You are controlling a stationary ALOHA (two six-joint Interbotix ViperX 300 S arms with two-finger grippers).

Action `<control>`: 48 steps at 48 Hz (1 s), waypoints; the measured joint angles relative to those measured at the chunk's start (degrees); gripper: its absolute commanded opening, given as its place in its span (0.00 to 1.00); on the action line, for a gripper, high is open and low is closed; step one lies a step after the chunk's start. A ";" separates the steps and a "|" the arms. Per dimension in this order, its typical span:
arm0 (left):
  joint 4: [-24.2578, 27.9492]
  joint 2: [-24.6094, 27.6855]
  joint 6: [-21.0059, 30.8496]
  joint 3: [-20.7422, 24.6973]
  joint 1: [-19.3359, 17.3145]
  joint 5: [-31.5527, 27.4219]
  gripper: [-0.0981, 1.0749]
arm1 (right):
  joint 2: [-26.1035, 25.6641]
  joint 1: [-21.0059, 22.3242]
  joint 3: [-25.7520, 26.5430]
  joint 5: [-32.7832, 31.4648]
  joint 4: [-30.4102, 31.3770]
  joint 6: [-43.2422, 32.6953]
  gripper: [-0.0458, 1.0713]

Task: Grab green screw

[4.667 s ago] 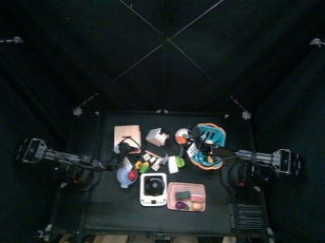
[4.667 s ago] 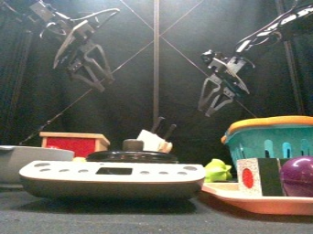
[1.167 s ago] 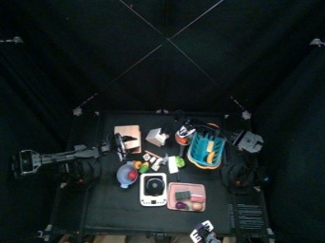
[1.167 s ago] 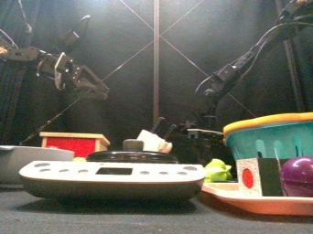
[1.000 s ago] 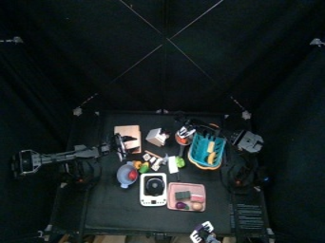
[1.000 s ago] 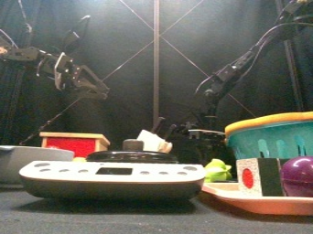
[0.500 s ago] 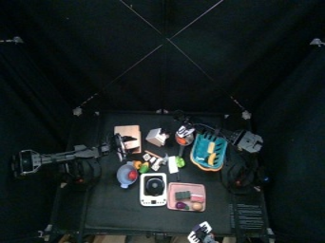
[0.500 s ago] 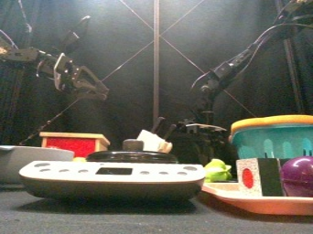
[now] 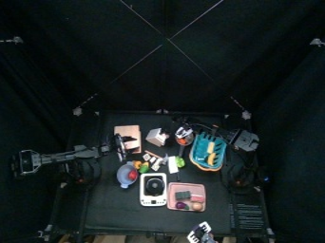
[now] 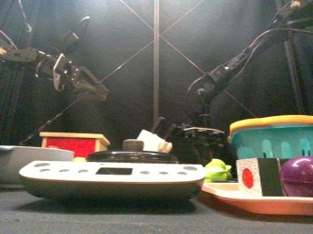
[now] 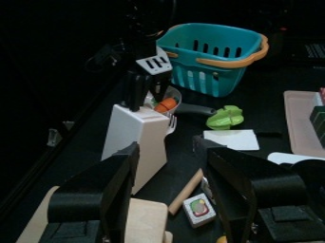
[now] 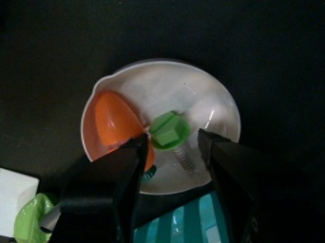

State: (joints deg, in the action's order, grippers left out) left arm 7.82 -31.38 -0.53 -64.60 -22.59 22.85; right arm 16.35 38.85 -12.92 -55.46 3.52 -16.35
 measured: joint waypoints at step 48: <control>0.00 0.00 0.00 -0.09 0.00 0.00 0.82 | 2.29 0.00 0.35 -0.79 0.26 -0.09 0.64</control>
State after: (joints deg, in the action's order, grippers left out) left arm 7.82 -31.38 -0.53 -64.69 -22.59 22.85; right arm 18.63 38.85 -12.57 -56.25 3.78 -16.44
